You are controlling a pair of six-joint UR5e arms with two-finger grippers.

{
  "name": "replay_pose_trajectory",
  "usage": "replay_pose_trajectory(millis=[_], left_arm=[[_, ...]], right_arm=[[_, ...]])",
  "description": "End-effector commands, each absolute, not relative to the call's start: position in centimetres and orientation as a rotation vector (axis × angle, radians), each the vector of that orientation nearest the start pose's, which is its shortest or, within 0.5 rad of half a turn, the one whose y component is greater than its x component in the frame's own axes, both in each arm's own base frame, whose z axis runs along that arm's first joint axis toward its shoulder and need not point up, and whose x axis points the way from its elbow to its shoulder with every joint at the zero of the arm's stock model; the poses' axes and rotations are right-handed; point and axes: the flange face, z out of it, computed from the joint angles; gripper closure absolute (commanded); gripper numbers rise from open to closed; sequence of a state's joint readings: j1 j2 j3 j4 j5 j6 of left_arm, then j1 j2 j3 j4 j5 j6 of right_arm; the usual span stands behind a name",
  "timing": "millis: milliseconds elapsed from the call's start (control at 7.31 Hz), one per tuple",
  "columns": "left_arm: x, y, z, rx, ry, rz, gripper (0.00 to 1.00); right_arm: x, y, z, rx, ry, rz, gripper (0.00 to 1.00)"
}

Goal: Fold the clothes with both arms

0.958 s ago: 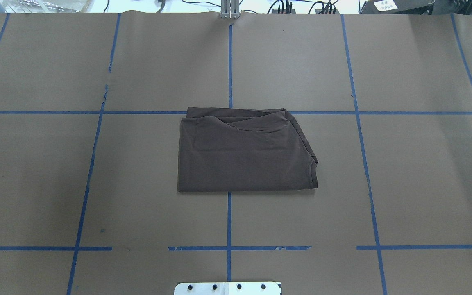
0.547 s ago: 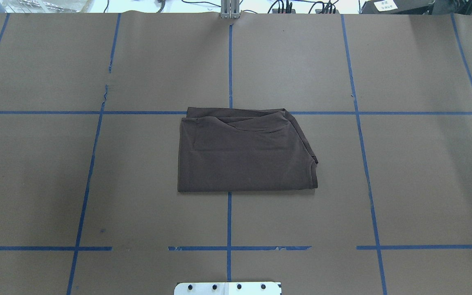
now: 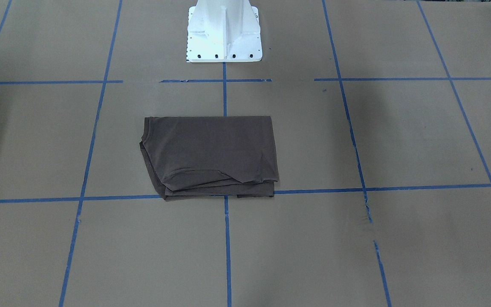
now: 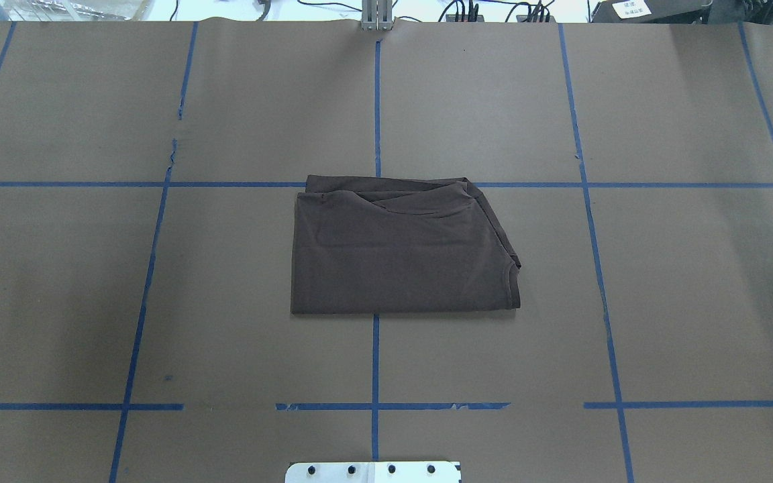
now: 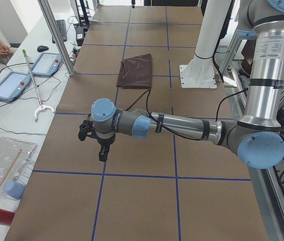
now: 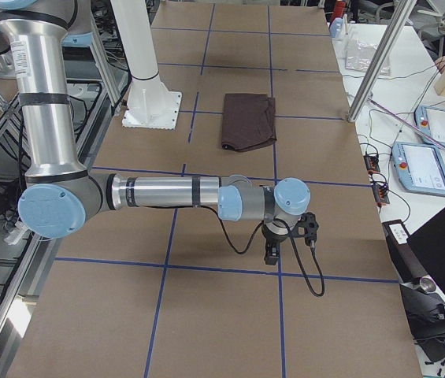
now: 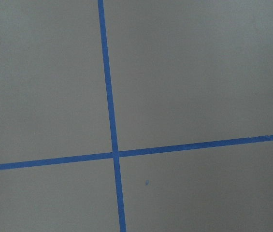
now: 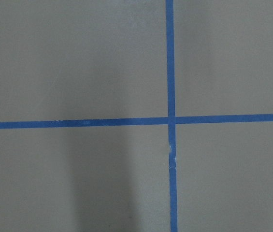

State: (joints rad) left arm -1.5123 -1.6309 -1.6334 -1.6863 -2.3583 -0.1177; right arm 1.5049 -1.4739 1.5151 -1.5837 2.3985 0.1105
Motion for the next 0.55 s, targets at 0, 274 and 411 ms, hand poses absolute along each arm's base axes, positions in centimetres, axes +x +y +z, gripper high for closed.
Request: replay_pose_trajectory(millis=[0, 274, 411], left_arm=[[-3.1, -53.3, 58.6, 0.150, 0.796, 0.041, 0.00], [-3.2, -52.7, 57.7, 0.165, 0.796, 0.048, 0.00], [-3.3, -51.2, 59.1, 0.144, 0.795, 0.040, 0.00]], right_arm=[[2.5, -53.7, 63.4, -0.046, -0.823, 0.035, 0.00], [2.6, -53.1, 64.4, -0.060, -0.813, 0.044, 0.00], [2.6, -52.4, 65.2, -0.075, -0.811, 0.051, 0.00]])
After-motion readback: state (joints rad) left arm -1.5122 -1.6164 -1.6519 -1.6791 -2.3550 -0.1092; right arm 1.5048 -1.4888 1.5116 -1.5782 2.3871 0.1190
